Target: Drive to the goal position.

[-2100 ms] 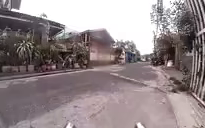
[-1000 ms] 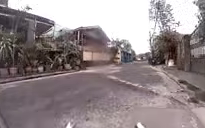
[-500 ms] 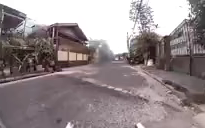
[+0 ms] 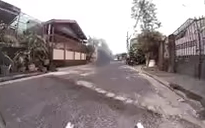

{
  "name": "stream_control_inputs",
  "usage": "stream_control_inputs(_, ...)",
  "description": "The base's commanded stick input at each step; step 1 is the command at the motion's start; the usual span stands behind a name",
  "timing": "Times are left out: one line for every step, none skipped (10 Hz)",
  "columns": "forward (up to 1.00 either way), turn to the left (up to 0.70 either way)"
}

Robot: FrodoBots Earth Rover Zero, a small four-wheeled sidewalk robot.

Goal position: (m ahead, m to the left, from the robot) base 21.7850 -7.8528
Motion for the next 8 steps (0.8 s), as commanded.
stream_control_inputs(1.00,0.00)
stream_control_inputs(1.00,0.00)
stream_control_inputs(1.00,0.00)
stream_control_inputs(1.00,0.00)
stream_control_inputs(1.00,0.00)
stream_control_inputs(1.00,0.00)
stream_control_inputs(1.00,0.00)
stream_control_inputs(1.00,0.00)
